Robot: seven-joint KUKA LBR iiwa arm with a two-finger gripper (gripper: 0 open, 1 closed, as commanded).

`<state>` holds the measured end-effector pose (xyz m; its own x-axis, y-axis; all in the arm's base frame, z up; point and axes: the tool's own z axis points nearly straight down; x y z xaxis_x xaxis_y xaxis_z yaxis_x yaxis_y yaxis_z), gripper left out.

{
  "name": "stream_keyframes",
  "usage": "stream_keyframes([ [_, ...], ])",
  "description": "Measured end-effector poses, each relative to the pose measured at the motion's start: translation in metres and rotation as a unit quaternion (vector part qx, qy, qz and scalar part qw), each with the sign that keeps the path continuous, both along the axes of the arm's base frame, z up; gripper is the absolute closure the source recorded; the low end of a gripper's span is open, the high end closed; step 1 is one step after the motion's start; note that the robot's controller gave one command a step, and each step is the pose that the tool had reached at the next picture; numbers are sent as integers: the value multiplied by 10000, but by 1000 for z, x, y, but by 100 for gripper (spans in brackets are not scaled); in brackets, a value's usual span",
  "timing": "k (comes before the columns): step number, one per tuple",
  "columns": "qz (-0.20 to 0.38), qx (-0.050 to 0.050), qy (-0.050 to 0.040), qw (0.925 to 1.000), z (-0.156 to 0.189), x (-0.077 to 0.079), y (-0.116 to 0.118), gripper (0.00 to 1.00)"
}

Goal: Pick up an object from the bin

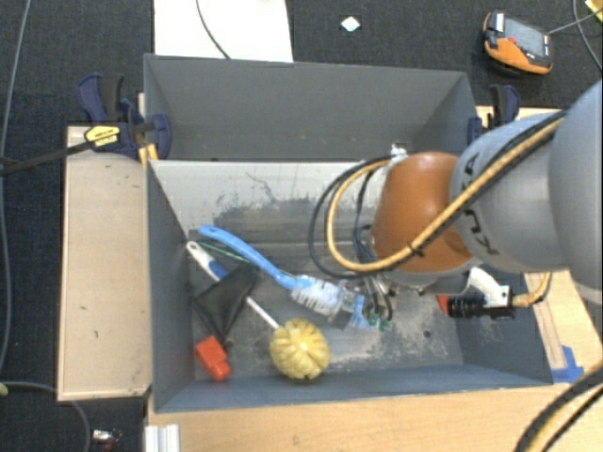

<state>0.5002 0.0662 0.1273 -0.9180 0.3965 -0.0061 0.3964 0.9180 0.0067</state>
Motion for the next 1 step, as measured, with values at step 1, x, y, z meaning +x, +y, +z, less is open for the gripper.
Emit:
stream_keyframes([
  [1,10,2,-24,10000,19,1,0,100],
])
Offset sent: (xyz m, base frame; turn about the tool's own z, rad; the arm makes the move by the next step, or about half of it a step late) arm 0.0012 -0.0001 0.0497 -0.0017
